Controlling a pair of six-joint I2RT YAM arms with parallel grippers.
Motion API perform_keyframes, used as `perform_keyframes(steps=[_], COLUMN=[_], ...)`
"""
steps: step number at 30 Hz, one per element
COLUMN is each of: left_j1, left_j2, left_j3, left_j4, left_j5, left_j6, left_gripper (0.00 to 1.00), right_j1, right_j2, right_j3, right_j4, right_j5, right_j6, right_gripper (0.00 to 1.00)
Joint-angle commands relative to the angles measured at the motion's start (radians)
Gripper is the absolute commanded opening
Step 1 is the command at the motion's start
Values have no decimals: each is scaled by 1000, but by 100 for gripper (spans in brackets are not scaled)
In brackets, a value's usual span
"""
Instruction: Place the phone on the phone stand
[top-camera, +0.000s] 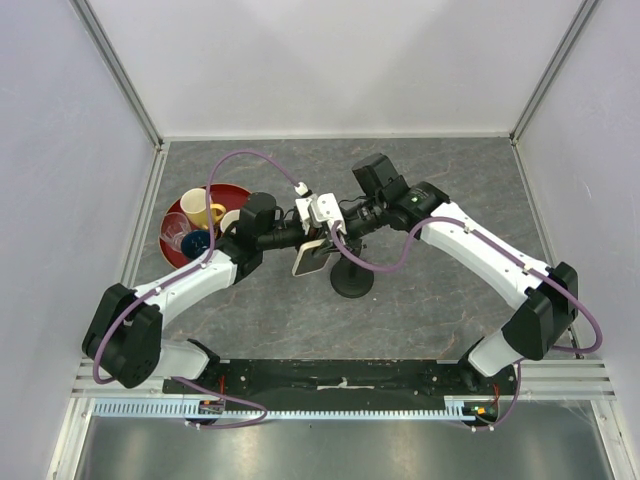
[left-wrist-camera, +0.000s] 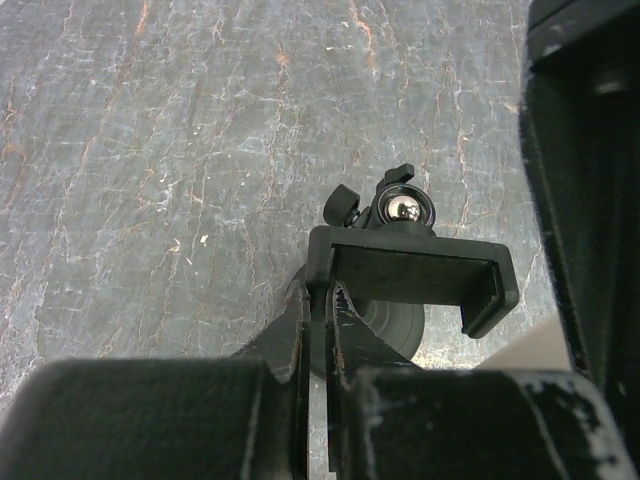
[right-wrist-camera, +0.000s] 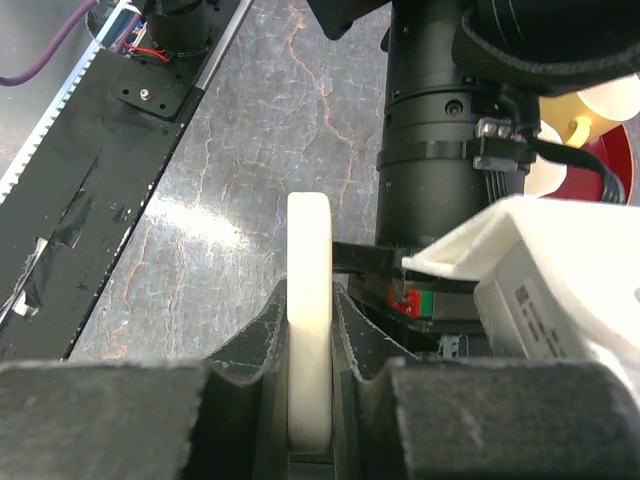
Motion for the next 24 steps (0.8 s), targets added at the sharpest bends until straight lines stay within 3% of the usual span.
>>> perform_keyframes(steps=[1,7,12,19,22,23,24], left_j1=[-13,-13,-13,-13,-19,-22,-24], left_j2=[-7,-7,-7,-9,-23,-26,-33], left_j3=[30,33,39,47,38,35,24], left_j4=[5,-1,-4,5,29,36,51], left_j5=[73,84,49,-60,-201,-305,-360], left_j6=[10,13,1,-59,-126,-140,-155], left_gripper=[2,2,2,2,2,2,2], right_j1=[-61,-116,-116,-104,-84,-73,-46], right_j2=[-48,-72,-65,-149,-244,-282,-296], right_j3=[-23,-55,-38,-127,-233,-266,-279], right_j4=[128,53,24,79,174,199,226], right_j5=[6,6,57,222,342,396,472], right_j6=[-43,-103,-43,236,380,423,534], right_gripper=[0,0,0,0,0,0,0])
